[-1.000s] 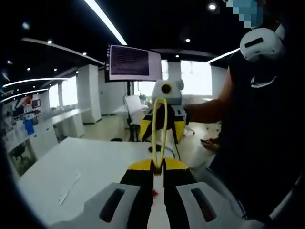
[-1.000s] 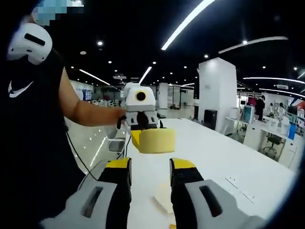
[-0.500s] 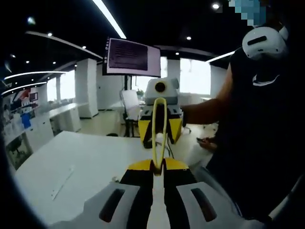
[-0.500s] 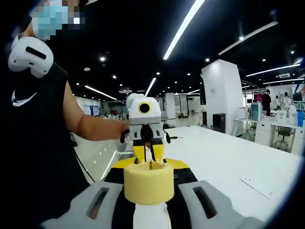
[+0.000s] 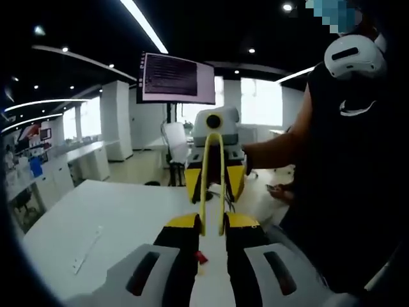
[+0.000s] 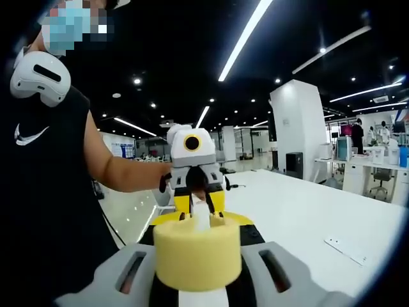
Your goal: Place the target food into the container with the food tongs after gripping and lifting it, then release it inside without dropping or visibly crushing the food.
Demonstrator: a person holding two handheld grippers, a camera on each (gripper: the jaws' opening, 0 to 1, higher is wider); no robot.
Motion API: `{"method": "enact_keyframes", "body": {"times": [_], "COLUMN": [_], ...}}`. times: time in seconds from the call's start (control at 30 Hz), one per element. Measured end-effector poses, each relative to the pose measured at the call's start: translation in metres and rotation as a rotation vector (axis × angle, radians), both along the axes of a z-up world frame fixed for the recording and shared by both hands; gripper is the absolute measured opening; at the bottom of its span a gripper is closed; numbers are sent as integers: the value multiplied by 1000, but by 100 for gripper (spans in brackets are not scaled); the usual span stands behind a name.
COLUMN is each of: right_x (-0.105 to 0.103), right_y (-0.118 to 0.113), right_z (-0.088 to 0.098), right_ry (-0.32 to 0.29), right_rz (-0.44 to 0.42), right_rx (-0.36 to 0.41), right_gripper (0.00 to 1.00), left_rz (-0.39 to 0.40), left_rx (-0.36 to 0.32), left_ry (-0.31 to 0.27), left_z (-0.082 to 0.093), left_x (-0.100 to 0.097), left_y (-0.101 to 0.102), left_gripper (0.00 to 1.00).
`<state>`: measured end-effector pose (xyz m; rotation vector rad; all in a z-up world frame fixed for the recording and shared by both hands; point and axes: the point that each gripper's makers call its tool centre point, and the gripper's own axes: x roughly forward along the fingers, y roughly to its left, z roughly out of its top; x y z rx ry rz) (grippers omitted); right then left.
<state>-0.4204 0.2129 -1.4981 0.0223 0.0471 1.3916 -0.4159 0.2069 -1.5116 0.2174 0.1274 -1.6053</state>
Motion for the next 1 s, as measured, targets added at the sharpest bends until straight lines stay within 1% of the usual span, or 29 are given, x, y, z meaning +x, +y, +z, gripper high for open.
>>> {"method": "enact_keyframes", "body": {"times": [0.03, 0.07, 0.1, 0.17, 0.3, 0.37, 0.4, 0.43, 0.47, 0.57, 0.63, 0.73, 0.77, 0.83, 0.87, 0.9, 0.93, 1.0], "right_x": [0, 0, 1, 3, 5, 4, 3, 1, -1, -2, -5, -8, -9, -10, -10, -10, -8, -8], "right_y": [-1, -1, -2, -4, -8, -8, -7, -6, -5, -4, -4, -3, -1, 2, 4, 4, 3, 2], "right_z": [0, 1, 2, 1, 4, 5, 5, 5, 4, 4, 6, 6, 4, 0, 0, 1, 0, 2], "right_ry": [-1, 5, 13, 21, 23, 24, 23, 20, 1, -6, -7, -12, -19, -12, -13, -8, -8, 1], "right_rz": [0, -1, -4, -11, -29, -28, -20, -11, -12, 1, 12, 33, 39, 44, 43, 44, 37, 39], "right_rx": [-3, 3, 6, 8, 25, 32, 32, 31, 24, 25, 31, 25, 11, -4, -3, 7, 4, 16], "right_gripper": [21, 21, 22, 22, 22, 23, 23, 22, 22, 21, 21, 21, 21, 22, 22, 22, 22, 22], "left_rz": [-6, -4, -1, 10, 35, 37, 32, 34, 36, 33, 24, 17, 13, 7, 4, 2, 7, 7], "left_rx": [-6, -10, -21, -19, -14, -30, -35, -29, -15, -2, -3, 0, -3, -19, -19, 2, 2, -10], "left_ry": [11, 9, -9, -16, -1, 21, 32, 28, 16, 15, 11, 17, 25, 26, 28, 21, 11, 26], "left_z": [0, 1, 2, 1, -4, -2, -2, -3, -6, -7, -5, -4, -3, 1, 2, -2, -3, -1], "left_x": [-3, -3, -4, -3, 2, 1, -2, -2, -3, -4, -6, -8, -9, -11, -11, -11, -10, -10], "left_y": [1, 1, 0, 0, 5, 5, 4, 3, 3, 4, 4, 3, 2, 0, -2, -3, -4, -3], "left_gripper": [18, 19, 20, 21, 23, 23, 23, 20, 20, 12, 9, 8, 7, 7, 8, 8, 8, 8]}}
